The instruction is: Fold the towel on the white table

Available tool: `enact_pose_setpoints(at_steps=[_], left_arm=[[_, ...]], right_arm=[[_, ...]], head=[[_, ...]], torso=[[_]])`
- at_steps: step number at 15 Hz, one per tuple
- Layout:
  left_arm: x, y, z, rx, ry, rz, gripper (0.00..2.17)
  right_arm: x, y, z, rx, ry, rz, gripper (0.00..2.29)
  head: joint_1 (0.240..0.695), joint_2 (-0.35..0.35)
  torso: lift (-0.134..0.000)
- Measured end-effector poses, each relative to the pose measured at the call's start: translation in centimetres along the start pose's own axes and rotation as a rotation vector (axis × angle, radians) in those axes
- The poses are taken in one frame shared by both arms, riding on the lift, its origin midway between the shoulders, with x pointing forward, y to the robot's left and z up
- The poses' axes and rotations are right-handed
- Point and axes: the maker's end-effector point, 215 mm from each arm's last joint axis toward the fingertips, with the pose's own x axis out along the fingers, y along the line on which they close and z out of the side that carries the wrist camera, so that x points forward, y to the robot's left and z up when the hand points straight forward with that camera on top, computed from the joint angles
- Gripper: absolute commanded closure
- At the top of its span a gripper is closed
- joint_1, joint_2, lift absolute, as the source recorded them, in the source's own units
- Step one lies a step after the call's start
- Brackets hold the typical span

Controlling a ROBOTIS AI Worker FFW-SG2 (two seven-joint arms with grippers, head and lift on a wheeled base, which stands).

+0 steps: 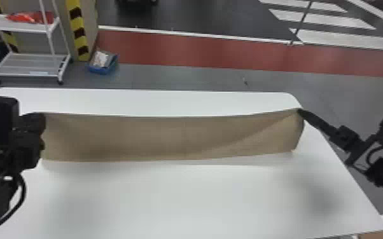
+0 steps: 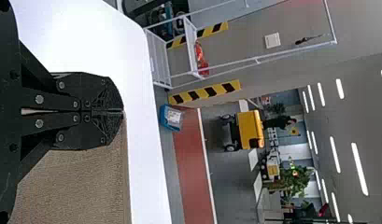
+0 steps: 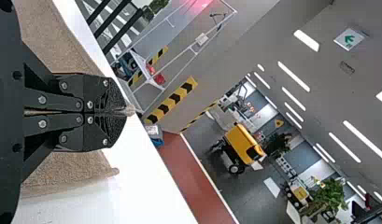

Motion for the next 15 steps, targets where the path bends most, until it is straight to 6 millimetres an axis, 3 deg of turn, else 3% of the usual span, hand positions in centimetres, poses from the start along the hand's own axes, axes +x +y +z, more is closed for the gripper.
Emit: enact_pose_setpoints(at_steps=[5, 9, 15], left_arm=[[1.4, -1.5, 0.6, 0.031, -0.009, -0.003, 1.43], [0.9, -1.0, 0.7, 0.016, -0.013, 0.012, 1.43], [-5.6, 2.2, 0.5, -0.029, -0.038, 0.029, 1.43]], right_arm=[[1.2, -1.0, 0.3, -0.009, -0.019, -0.039, 1.63], [0.6, -0.8, 0.2, 0.024, -0.053, -0.019, 1.63], [-6.2, -1.0, -0.1, 0.071, -0.106, -0.001, 1.63]], head=[[0.695, -0.204], [0.695, -0.203], [0.695, -0.228]], torso=[[-0.12], [-0.12], [-0.12]])
